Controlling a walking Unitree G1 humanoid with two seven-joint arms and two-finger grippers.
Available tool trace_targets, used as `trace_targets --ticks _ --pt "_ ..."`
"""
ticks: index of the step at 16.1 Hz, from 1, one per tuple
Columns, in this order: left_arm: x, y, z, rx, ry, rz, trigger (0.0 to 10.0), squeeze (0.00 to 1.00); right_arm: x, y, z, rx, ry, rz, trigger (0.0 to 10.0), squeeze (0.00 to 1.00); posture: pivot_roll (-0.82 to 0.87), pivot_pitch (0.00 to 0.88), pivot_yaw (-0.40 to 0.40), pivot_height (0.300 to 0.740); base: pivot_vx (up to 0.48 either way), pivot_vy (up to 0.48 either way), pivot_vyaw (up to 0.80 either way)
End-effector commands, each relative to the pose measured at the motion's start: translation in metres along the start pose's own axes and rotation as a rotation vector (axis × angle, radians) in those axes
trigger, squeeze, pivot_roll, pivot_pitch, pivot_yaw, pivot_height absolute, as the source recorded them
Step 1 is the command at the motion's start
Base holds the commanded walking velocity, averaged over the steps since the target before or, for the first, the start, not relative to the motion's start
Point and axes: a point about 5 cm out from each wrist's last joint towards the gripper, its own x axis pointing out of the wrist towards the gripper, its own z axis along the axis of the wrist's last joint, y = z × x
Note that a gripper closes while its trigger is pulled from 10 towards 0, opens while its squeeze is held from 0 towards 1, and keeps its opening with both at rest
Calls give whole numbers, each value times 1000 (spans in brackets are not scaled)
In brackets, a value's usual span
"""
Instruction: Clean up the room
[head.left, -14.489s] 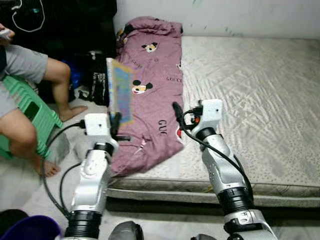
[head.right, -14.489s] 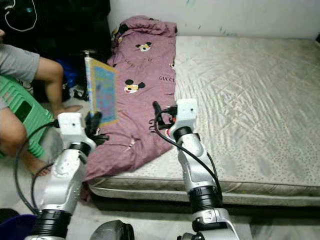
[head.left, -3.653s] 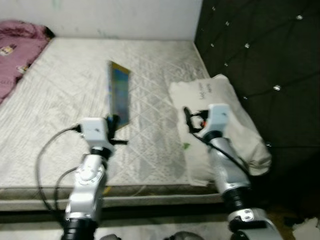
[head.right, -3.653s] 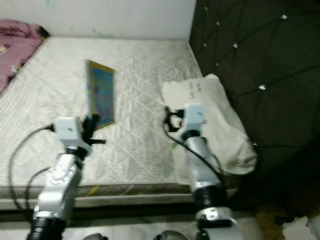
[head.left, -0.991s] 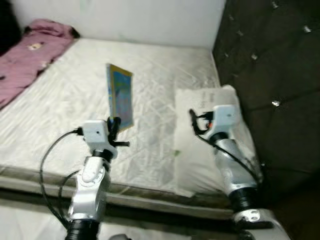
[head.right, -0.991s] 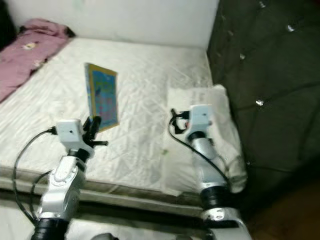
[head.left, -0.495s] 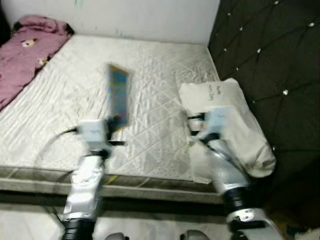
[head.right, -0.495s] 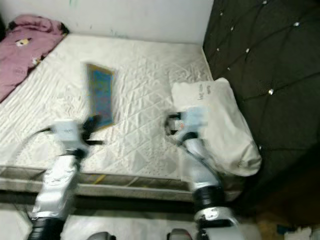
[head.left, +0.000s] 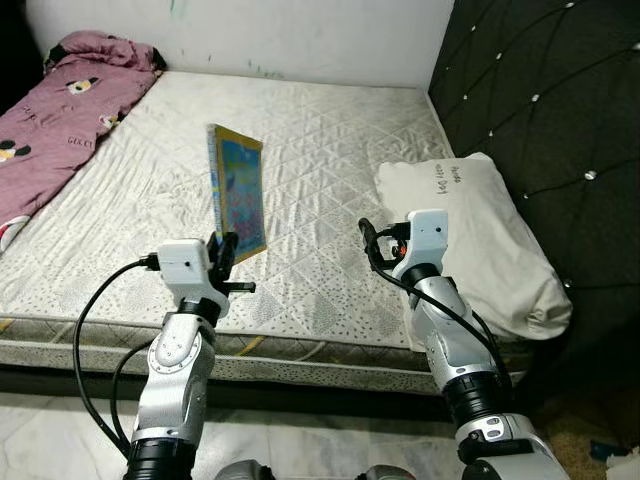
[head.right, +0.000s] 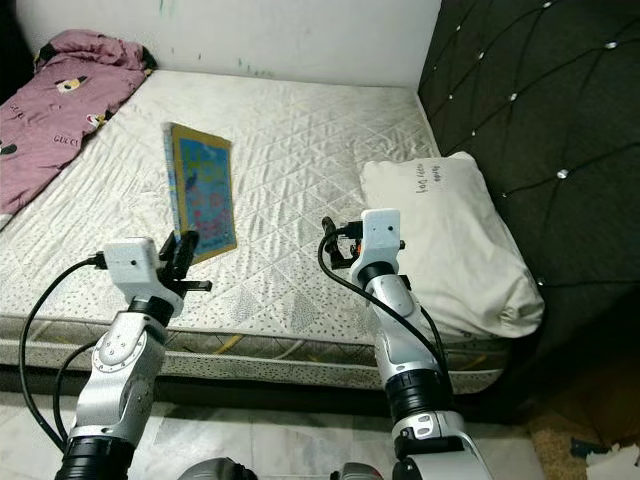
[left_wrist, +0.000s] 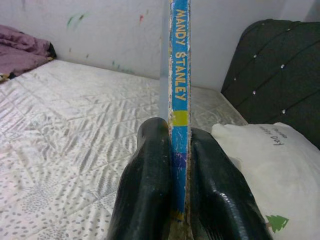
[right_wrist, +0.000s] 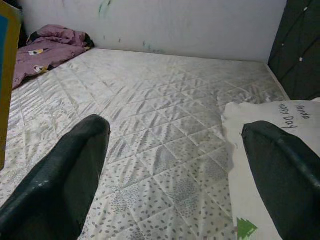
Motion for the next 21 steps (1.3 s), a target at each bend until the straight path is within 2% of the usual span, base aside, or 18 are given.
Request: trace_targets --ticks 1,14,18,21 --pt "2 -4 12 4 -60 -22 10000 0 0 -5 2 3 -4 -15 10000 0 -108 0 -5 740 281 0 0" --pt "2 -5 11 5 -55 -31 10000 0 0 -5 2 -2 -5 -18 10000 0 -110 7 -4 740 355 0 0" --pt "3 -6 9 -26 -28 -13 10000 0 -1 -5 1 0 2 -18 10000 0 -107 9 -2 740 0 0 0" --pt "3 -6 7 -22 -19 -9 10000 0 -1 -6 0 9 11 -23 10000 0 -108 10 -2 740 0 0 -800"
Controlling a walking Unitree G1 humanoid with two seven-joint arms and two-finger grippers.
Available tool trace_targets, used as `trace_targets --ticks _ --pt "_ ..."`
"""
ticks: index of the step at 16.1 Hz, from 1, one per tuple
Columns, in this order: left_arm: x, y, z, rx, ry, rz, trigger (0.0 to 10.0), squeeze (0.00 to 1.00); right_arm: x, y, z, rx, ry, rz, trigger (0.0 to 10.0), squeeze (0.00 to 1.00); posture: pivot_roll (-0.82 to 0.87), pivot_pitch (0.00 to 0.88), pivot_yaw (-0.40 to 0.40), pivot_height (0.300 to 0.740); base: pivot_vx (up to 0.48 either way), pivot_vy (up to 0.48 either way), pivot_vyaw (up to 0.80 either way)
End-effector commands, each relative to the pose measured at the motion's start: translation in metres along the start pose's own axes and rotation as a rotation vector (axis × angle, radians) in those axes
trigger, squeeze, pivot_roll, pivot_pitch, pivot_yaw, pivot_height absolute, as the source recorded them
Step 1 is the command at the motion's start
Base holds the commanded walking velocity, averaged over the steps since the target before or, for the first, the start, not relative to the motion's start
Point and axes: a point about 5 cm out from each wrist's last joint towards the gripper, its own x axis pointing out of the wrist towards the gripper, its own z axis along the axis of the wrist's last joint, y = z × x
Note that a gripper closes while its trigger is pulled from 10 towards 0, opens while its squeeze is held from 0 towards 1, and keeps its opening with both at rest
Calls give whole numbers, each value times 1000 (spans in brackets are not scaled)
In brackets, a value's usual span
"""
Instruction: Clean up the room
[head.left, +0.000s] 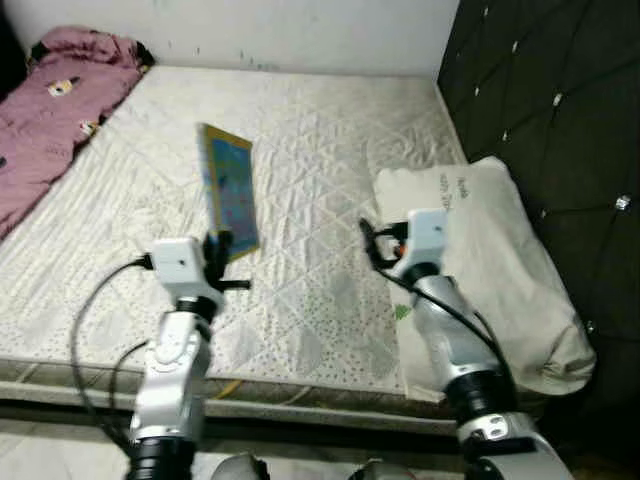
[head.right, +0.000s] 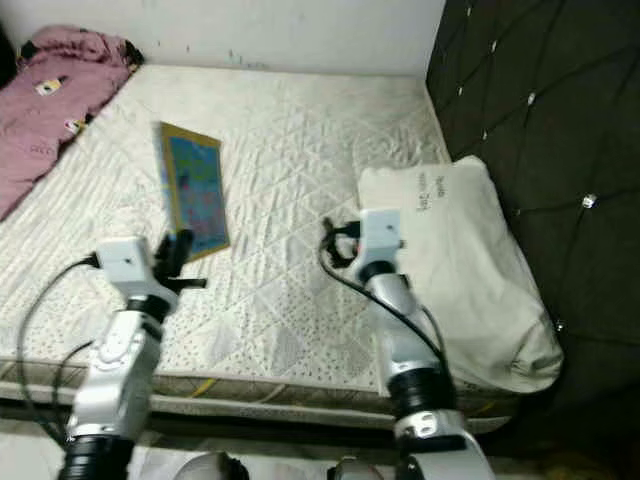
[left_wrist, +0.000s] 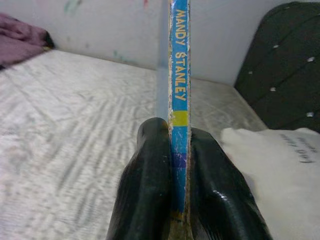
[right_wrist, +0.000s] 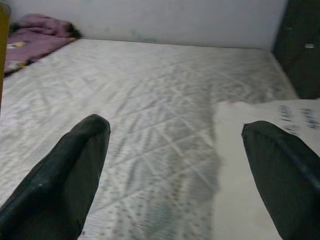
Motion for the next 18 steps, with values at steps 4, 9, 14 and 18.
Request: trace_targets --ticks 4,9,14,18 --pt "4 5 5 58 -5 76 10000 0 0 -4 2 8 -6 -18 10000 0 -105 18 -4 740 0 0 -800" --pt "-3 17 11 102 -20 104 10000 0 -2 -1 2 10 -8 -13 10000 0 -100 47 0 740 0 0 -575" --pt "-19 37 10 63 -11 191 10000 0 -14 0 -5 39 -3 -22 10000 0 -90 59 9 740 0 0 0" --pt "-18 24 12 6 -14 118 10000 0 -20 1 -3 71 -11 -23 10000 0 -92 69 3 740 0 0 0"
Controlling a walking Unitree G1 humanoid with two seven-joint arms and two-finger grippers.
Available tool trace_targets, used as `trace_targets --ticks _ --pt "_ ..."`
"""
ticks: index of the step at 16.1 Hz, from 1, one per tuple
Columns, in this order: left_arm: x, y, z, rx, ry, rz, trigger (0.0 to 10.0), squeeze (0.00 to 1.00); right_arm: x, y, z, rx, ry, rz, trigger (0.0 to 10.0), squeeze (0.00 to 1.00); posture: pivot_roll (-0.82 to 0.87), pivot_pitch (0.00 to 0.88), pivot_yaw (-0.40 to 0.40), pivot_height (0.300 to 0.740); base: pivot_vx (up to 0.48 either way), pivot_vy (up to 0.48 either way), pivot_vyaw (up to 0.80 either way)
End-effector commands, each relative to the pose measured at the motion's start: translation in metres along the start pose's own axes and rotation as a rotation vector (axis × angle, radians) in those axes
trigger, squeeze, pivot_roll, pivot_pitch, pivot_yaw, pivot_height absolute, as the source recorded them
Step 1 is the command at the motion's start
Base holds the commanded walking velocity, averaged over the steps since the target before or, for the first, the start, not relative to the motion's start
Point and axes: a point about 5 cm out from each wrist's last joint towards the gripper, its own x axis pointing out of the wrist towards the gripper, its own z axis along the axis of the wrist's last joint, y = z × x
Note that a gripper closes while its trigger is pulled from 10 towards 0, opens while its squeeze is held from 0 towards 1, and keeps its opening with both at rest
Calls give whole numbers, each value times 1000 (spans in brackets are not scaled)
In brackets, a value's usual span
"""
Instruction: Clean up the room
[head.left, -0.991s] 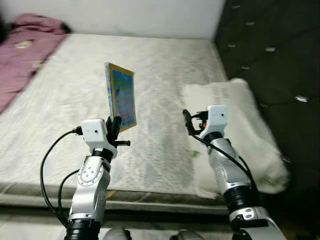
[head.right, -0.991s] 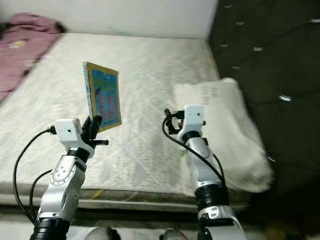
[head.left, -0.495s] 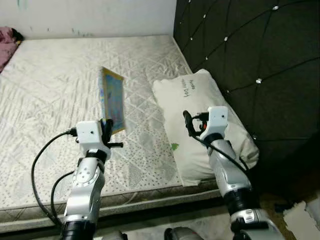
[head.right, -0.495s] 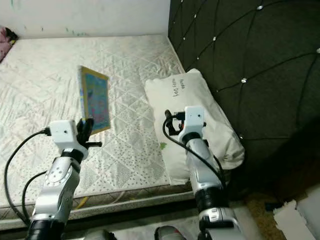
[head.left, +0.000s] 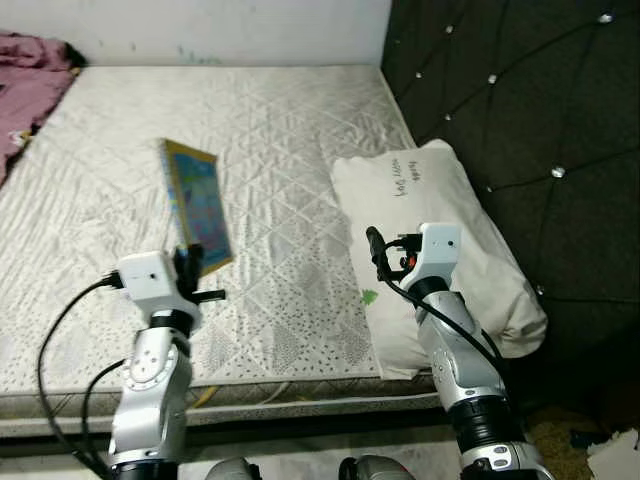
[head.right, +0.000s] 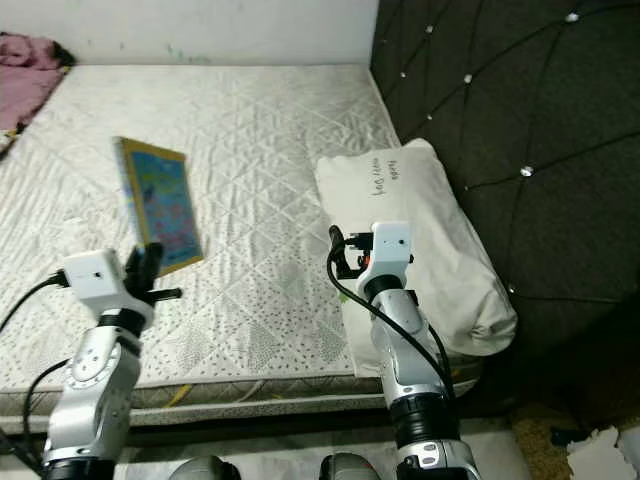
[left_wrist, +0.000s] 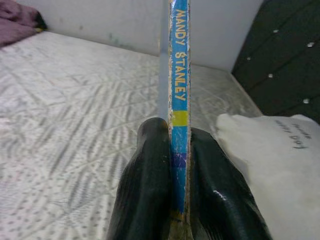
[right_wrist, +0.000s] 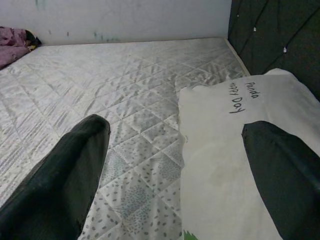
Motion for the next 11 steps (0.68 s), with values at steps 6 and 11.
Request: trace_targets --ticks 6,11 --pt "5 -10 12 -4 -36 -48 10000 0 -3 0 2 14 2 -2 10000 0 -93 78 1 706 0 0 0" --pt "7 -11 12 17 -39 -31 10000 0 -3 1 2 14 3 6 10000 0 -96 80 0 656 0 0 0"
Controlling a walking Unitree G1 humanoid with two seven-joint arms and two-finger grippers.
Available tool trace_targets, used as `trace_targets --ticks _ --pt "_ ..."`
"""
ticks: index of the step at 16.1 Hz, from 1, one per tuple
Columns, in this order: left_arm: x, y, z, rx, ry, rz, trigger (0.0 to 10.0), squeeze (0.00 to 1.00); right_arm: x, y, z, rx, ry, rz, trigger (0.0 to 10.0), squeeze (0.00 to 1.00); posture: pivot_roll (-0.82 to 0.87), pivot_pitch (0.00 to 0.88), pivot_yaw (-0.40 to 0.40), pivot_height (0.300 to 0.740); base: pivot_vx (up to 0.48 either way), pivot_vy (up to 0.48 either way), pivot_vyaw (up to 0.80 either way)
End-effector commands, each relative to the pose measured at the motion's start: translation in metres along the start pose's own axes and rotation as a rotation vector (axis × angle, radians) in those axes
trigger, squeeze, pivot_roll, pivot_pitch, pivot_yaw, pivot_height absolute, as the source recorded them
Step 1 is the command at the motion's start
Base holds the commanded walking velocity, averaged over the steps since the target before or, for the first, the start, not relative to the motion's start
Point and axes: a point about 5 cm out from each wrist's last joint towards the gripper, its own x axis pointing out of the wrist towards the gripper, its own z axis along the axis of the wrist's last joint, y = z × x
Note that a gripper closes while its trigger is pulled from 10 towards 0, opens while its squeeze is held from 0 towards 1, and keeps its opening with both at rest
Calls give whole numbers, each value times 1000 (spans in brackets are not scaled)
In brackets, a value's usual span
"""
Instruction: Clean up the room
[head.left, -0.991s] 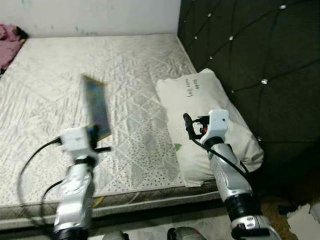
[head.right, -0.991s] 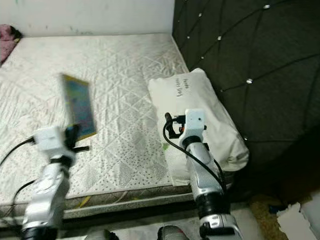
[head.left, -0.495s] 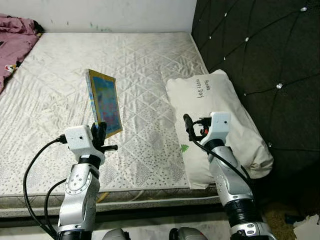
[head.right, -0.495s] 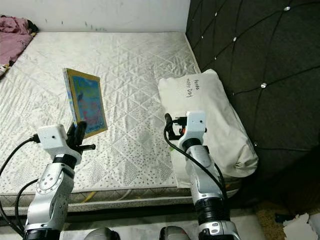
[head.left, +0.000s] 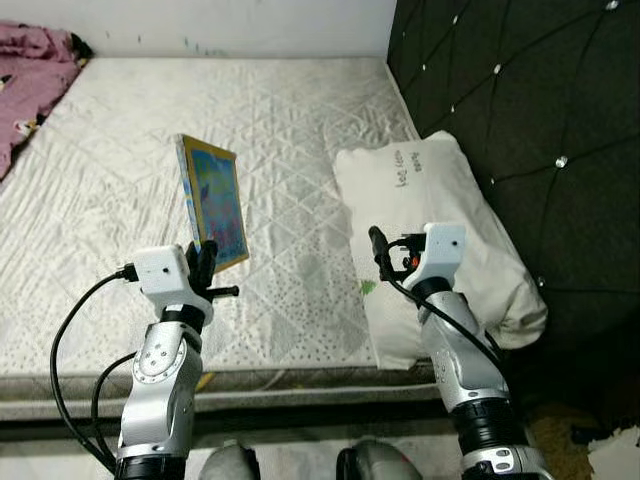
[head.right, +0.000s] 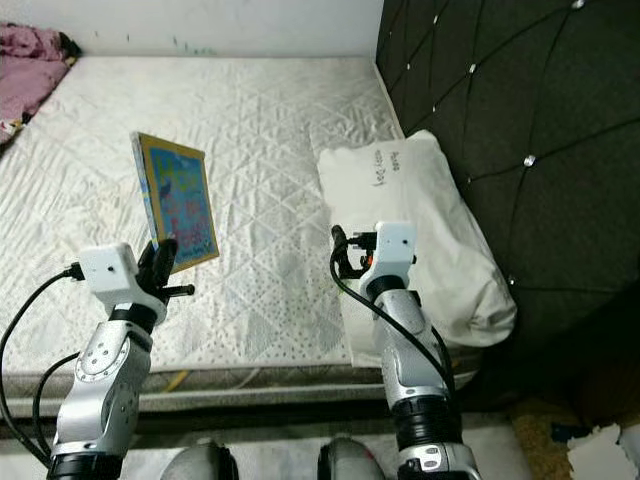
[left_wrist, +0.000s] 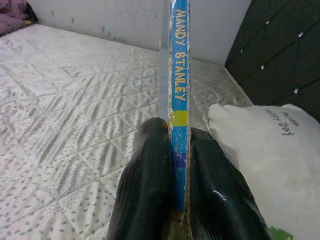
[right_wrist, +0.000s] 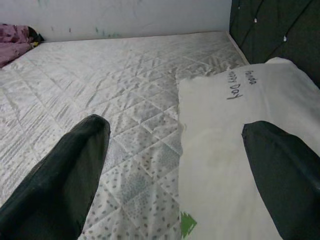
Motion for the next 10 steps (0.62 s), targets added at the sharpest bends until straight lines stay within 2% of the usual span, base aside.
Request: trace_targets --ticks 1,10 --pt "3 -1 10 21 -50 11 10000 0 0 1 1 0 6 6 10000 0 -96 78 -2 656 0 0 0" --pt "7 3 10 35 -52 48 10000 0 -1 -1 -1 -1 12 9 10000 0 -98 66 -8 656 0 0 0"
